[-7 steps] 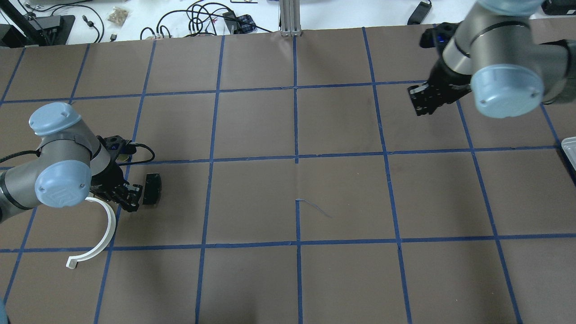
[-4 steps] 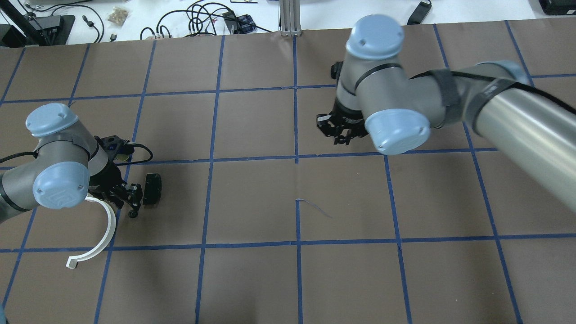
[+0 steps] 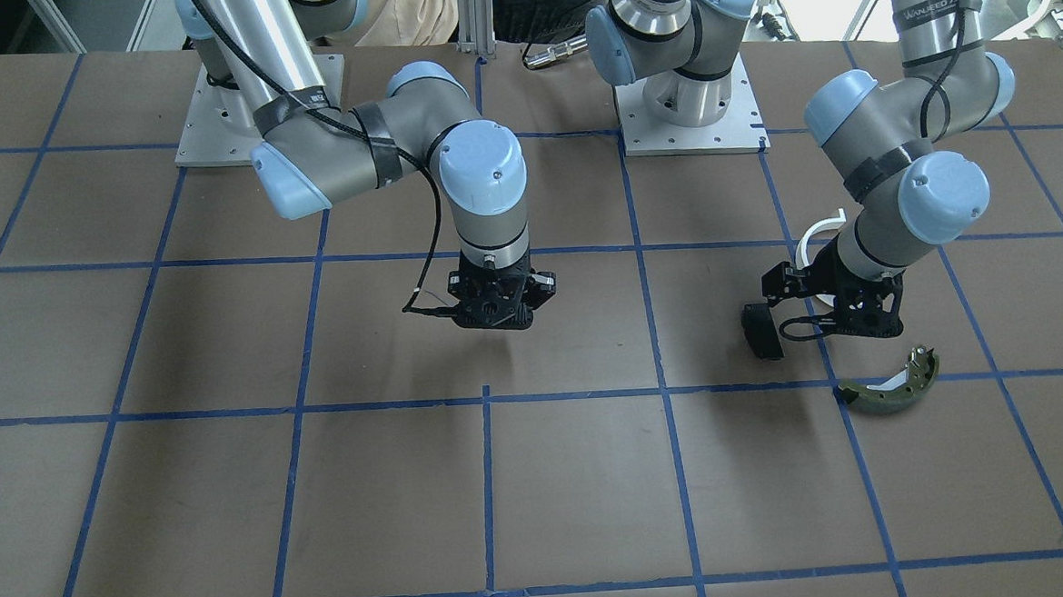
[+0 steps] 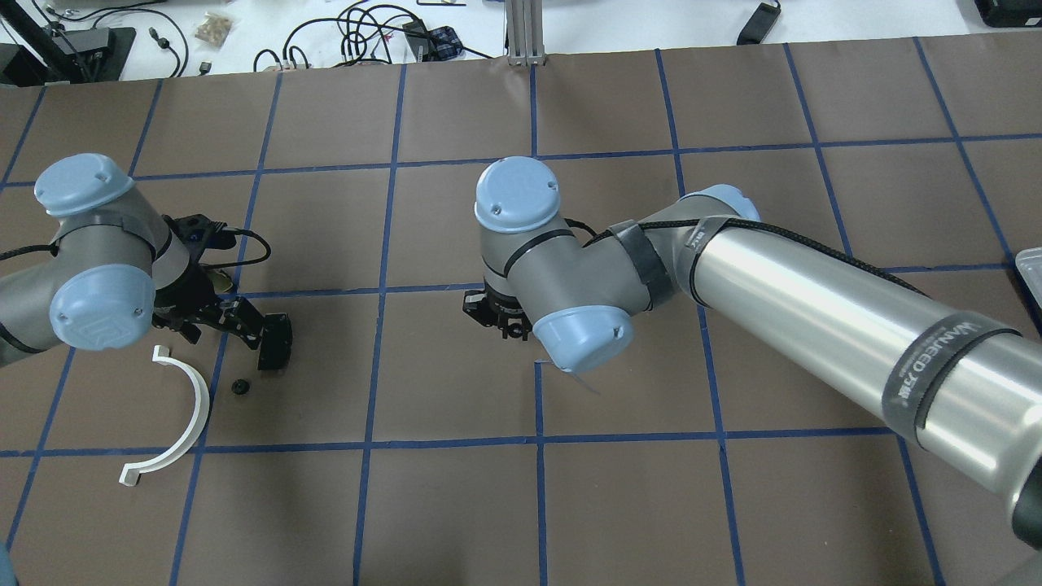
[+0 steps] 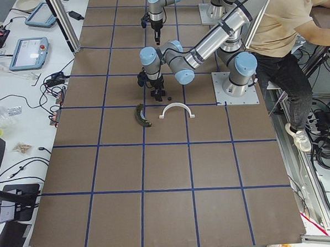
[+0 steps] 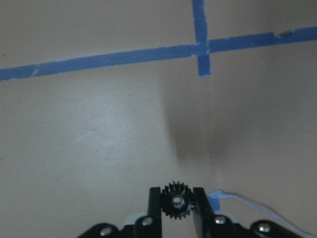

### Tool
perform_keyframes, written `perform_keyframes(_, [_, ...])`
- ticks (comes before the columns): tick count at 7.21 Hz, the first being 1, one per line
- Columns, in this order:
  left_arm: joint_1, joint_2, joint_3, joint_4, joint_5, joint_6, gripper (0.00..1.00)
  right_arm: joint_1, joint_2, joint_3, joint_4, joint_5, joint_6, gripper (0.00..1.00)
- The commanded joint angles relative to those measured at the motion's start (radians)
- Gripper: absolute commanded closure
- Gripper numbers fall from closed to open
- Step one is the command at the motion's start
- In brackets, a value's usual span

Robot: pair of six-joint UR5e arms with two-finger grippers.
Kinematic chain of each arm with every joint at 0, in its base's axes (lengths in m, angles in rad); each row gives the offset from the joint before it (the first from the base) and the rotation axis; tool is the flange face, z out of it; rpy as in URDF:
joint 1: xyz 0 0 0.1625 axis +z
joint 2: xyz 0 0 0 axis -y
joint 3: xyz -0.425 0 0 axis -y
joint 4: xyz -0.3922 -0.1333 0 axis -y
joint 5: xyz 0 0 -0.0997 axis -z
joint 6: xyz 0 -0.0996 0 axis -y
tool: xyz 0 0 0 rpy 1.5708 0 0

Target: Place bearing gear from tray to pile

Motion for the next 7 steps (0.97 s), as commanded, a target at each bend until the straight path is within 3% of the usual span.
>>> perform_keyframes(1, [-0.081,-0.007,0.080,-0.052,-0.023,-0.114,0.00,0.014,0.008,-0.004,-0.009,0.018,0.012,0.73])
perform_keyframes(2, [-0.127,-0.007,0.118,-0.091,-0.023,-0.193,0.00,0.006,0.006,-0.001,-0.020,0.007,-0.044,0.04])
perform_keyframes(3, [-0.185,-0.011,0.140,-0.109,-0.024,-0.282,0.00,-0.002,0.009,-0.003,-0.020,0.001,-0.081,0.00])
perform_keyframes(5, [-0.306,-0.016,0.142,-0.099,-0.079,-0.477,0.00,-0.128,-0.023,-0.013,-0.008,0.007,-0.153,0.00])
perform_keyframes(6, [-0.365,-0.019,0.139,-0.091,-0.107,-0.577,0.00,-0.205,-0.071,-0.013,0.009,0.009,-0.263,0.00])
perform_keyframes(7, [-0.440,-0.033,0.137,-0.071,-0.107,-0.660,0.00,-0.285,-0.143,-0.021,0.096,0.012,-0.392,0.00])
